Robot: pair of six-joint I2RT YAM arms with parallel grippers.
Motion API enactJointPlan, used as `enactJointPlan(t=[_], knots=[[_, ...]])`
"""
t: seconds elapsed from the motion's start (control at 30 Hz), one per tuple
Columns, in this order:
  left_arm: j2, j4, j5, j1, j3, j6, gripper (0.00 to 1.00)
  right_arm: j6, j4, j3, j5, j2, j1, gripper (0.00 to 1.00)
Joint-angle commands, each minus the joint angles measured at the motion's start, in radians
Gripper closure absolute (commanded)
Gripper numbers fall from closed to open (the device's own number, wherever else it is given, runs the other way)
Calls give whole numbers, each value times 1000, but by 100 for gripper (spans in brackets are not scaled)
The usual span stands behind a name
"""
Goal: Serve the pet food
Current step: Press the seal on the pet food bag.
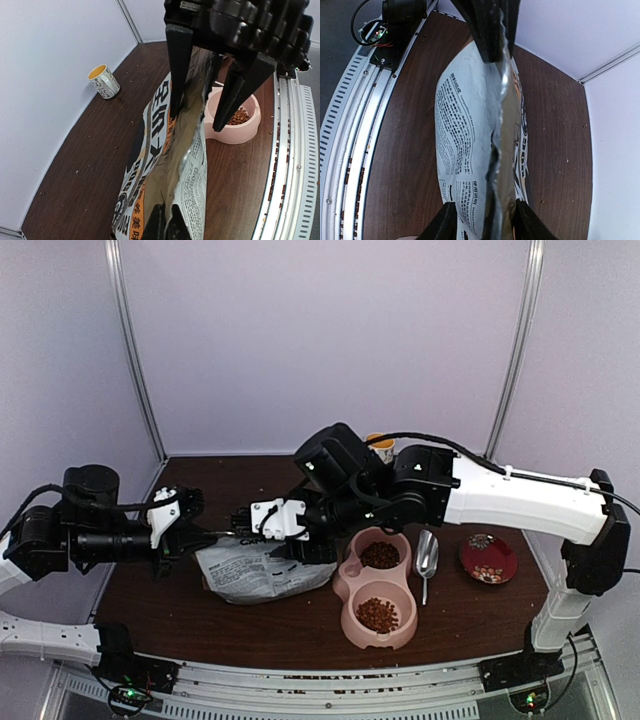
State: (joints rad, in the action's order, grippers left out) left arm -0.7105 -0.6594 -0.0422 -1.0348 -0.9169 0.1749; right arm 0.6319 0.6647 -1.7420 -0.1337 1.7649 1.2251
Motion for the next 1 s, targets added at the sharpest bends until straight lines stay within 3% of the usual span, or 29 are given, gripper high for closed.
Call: enactJointPlan(t=[0.0, 0.13, 0.37, 0.4, 0.43, 0.53, 0.7, 0.73, 0.8, 0.97], knots=[[12, 32, -22, 4, 1, -3, 100, 9, 81, 6, 72, -33, -19, 67], [22, 35, -31, 4, 4, -5, 100, 15, 92, 23, 80, -48, -27, 100], [25, 36, -35, 4, 4, -5, 100, 14, 75, 49, 86, -81, -36, 100], [25, 35, -35, 4, 4, -5, 100, 12, 75, 48, 93, -83, -37, 93], [26, 35, -35, 4, 4, -5, 100, 10, 76, 48, 99, -84, -39, 76], [27, 36, -35, 4, 4, -5, 100, 9, 83, 58, 108, -91, -43, 67], [30, 35, -37, 4, 4, -5, 100, 4, 84, 89, 110, -108, -53, 71], [31, 35, -37, 4, 5, -5, 100, 2, 83, 94, 110, -113, -57, 76], [30, 36, -39, 4, 6, -5, 100, 1, 83, 104, 107, -118, -61, 99], [30, 35, -41, 4, 6, -6, 100, -1, 72, 139, 84, -140, -70, 100]])
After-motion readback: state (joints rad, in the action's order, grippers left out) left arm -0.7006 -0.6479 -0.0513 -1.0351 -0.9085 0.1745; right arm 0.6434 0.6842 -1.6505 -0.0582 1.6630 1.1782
